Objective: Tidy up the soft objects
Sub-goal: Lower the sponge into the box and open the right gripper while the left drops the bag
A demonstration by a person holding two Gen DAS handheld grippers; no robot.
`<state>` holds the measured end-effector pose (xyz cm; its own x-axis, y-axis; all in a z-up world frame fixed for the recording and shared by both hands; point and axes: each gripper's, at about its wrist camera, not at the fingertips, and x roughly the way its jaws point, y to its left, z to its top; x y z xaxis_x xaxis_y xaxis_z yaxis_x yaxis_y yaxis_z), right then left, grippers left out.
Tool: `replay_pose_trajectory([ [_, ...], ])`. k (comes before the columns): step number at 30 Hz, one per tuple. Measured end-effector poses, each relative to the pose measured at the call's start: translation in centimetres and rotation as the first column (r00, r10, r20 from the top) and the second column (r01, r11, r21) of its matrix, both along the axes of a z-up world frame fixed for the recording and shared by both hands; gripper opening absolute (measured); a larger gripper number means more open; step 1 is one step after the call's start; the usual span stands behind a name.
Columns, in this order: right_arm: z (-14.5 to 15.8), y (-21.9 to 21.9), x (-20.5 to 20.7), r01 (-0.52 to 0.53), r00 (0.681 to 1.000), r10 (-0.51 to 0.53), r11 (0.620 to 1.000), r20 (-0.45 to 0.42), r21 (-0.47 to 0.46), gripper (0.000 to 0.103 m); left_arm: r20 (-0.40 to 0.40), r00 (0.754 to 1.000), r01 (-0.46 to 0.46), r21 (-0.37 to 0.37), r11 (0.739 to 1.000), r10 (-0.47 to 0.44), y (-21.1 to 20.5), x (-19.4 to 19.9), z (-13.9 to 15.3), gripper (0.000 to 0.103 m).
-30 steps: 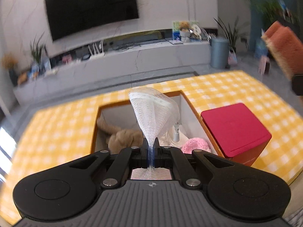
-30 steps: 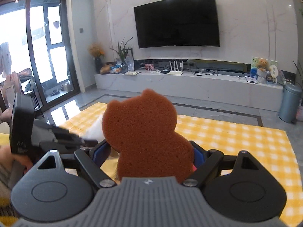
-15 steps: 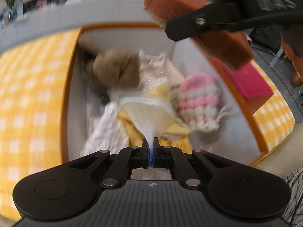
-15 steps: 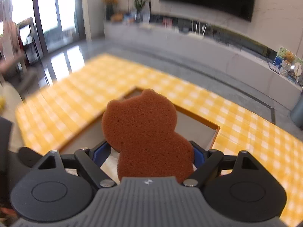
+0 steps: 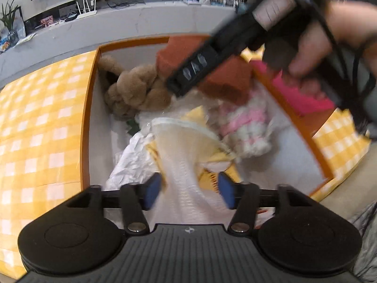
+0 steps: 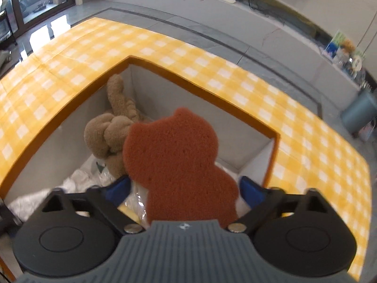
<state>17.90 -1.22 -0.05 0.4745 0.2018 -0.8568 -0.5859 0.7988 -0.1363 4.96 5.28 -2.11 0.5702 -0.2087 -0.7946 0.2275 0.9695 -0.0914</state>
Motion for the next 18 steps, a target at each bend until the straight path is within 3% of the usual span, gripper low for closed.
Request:
replay_pose_trajectory([
  [3,1.9,-1.1,-1.6,0.006,0.996,-0.011,0.998,0.088,0.055,0.100,0.084,0.996,-0.028,0.013,1.000,0.027,-0.3,-1.5,1.4,0.088],
  [7,5.0,-3.8,-3.7,0.044,0.974,-0.079,0.986,0.213,0.162,0.100,0.192,0.980,-0.061,0.064,0.996,0.047,-0.8,-3.1,2.9,0.088],
  [9,6.1,-4.8,-4.7,0.057,0.958,-0.103,0.983,0.267,0.174,0.100,0.230,0.971,-0.080,0.050,0.996,0.066,-0.8,-3.2,3.2,0.088],
  [14,7.3,-8.0,-8.1,0.129,0.901,-0.210,0.965,0.378,0.230,0.100,0.320,0.938,-0.132,-0.019,0.991,0.131,-0.5,-3.3,4.2,0.088],
  [18,6.4,-9.9,-9.9,0.235,0.837,-0.355,0.920,0.416,0.314,0.100,0.345,0.923,-0.158,-0.064,0.985,0.170,-0.1,-2.9,4.4,0.089],
])
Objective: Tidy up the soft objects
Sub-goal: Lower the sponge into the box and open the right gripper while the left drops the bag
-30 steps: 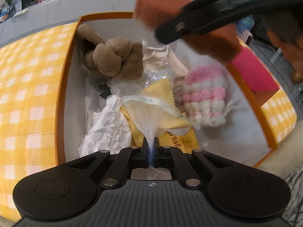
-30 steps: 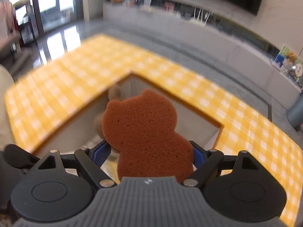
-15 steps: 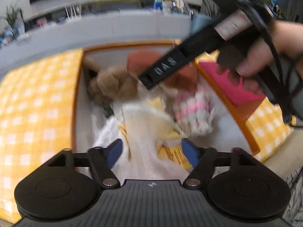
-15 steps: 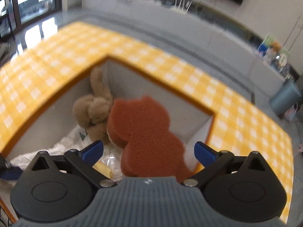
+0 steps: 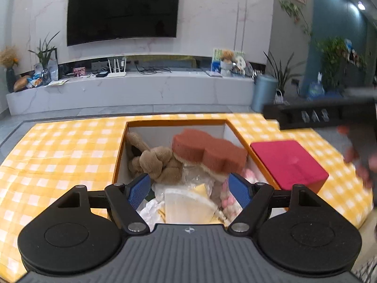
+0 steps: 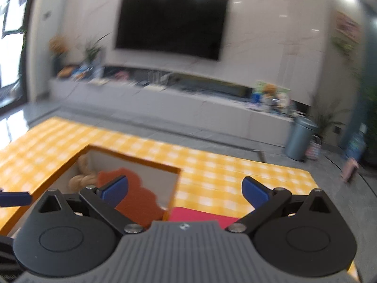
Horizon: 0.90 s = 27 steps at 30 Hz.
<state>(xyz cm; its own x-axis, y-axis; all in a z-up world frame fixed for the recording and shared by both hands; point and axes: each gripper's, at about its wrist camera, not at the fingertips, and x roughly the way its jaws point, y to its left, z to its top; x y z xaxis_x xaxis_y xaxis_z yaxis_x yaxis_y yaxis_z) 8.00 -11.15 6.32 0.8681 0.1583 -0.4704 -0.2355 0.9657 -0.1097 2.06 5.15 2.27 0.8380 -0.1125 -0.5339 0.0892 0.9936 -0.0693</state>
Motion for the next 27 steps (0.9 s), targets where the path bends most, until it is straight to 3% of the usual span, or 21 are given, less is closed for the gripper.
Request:
replay_pose_trajectory([
  [5,-2.1,-1.0,-1.1,0.044,0.999,-0.043,0.998,-0.025,0.046,0.100,0.064,0.998,-0.030,0.048,0.998,0.027,-0.8,-0.2,-0.1,0.089],
  [11,-4.2,-1.9,-1.8,0.042,0.996,-0.034,0.994,-0.078,0.104,0.100,0.144,0.989,-0.050,0.018,0.999,0.047,-0.9,-1.0,0.0,0.089],
  [15,-5.0,-2.2,-2.2,0.060,0.995,-0.051,0.992,-0.081,0.110,0.100,0.215,0.975,-0.072,0.056,0.996,0.058,-1.3,-1.4,0.0,0.091],
  [27,-6.7,-0.8,-2.5,-0.007,0.997,0.015,0.995,-0.078,0.104,0.100,0.219,0.973,-0.089,0.067,0.994,0.072,-1.4,-1.2,-0.1,0.096],
])
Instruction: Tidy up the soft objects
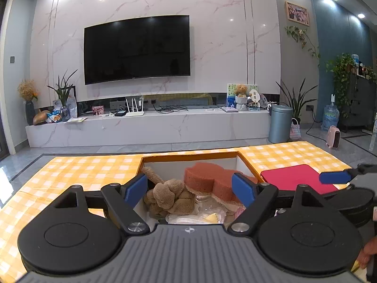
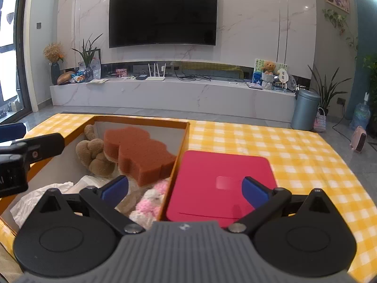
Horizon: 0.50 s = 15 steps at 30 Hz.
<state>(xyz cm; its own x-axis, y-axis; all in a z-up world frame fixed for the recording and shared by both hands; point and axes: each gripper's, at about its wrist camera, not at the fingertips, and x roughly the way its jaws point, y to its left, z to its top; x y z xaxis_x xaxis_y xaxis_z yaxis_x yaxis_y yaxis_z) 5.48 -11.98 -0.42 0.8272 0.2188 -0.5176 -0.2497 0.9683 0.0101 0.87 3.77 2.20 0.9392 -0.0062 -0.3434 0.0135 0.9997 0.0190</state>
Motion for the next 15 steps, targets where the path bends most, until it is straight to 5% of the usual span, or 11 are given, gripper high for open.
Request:
replay_pose_trajectory([
  [15,-0.6,1.7,-0.5,-0.060,0.998,0.060,0.998,-0.014,-0.011,0.100,-0.025,0.999,-0.023,0.000,1.000,0.023,0.0,0.1,-0.4,0.096],
])
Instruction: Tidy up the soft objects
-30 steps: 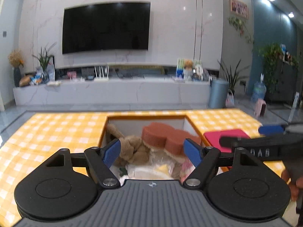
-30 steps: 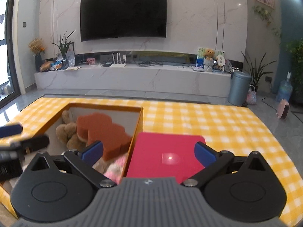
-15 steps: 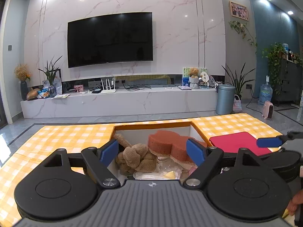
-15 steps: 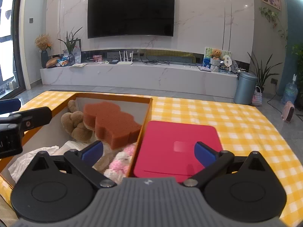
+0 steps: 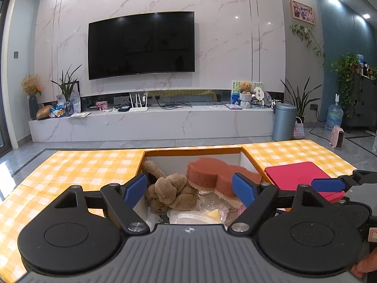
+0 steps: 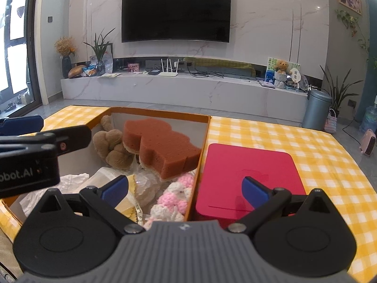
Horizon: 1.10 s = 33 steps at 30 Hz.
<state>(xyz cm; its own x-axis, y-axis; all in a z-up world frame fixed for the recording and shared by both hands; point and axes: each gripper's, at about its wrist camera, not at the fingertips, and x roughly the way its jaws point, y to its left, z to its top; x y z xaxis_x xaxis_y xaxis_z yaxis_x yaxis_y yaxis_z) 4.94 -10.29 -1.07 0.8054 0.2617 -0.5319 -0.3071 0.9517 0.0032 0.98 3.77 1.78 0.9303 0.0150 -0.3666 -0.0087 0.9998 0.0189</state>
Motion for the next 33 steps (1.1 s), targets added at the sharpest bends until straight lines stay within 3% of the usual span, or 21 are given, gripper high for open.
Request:
replay_pose_trajectory([
  [33,-0.13,0.14,0.07,0.010,1.000,-0.010,1.000,-0.003,-0.007,0.100,-0.049,0.999,-0.010,0.020,1.000,0.011,-0.31,0.19,-0.36,0.097],
])
